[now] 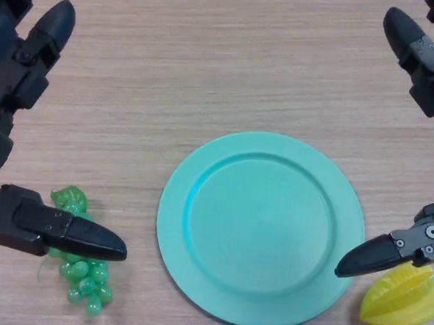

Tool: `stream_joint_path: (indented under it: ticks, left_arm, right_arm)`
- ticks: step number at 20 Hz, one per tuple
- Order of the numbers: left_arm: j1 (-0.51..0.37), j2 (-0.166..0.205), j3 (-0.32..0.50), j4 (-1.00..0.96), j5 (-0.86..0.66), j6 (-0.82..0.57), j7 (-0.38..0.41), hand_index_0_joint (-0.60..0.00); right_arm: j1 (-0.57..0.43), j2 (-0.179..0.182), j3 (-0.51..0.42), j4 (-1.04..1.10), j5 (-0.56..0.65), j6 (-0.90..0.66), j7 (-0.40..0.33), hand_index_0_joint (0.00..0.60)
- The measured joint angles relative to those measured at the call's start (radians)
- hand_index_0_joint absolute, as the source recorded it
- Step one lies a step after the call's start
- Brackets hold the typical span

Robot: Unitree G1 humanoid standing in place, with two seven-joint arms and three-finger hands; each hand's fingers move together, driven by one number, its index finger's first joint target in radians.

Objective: Pick up the green grapes and place it on the plate

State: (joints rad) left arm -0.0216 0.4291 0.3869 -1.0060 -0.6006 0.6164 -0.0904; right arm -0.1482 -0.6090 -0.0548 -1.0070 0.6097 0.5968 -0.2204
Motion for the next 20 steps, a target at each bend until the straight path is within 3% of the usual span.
stream_joint_path:
  ticks: [7, 9, 11, 13, 16, 20]
  left_arm:
    - [0.01, -0.009, -0.02, 0.0, 0.026, 0.0, -0.001, 0.0]
    - [0.01, -0.037, -0.019, 0.0, 0.046, 0.0, -0.011, 0.0]
    - [0.03, -0.085, -0.017, 0.023, 0.146, -0.035, -0.101, 0.0]
    - [0.077, -0.142, -0.017, 0.12, 0.293, -0.175, -0.189, 0.0]
    - [0.15, -0.206, -0.015, 0.313, 0.513, -0.441, -0.252, 0.0]
    - [0.189, -0.236, -0.013, 0.527, 0.653, -0.641, -0.248, 0.0]
  right_arm:
    - [0.016, -0.026, -0.005, 0.0, 0.041, -0.003, -0.015, 0.0]
    - [0.016, -0.028, -0.006, 0.0, 0.041, -0.003, -0.028, 0.0]
    - [0.014, -0.028, -0.006, 0.0, 0.041, -0.003, -0.028, 0.0]
    - [0.003, -0.024, -0.006, 0.0, 0.041, -0.003, -0.027, 0.0]
    - [-0.016, -0.012, -0.009, 0.0, 0.04, -0.003, -0.025, 0.0]
    - [-0.047, 0.011, -0.006, 0.0, 0.039, 0.007, -0.006, 0.0]
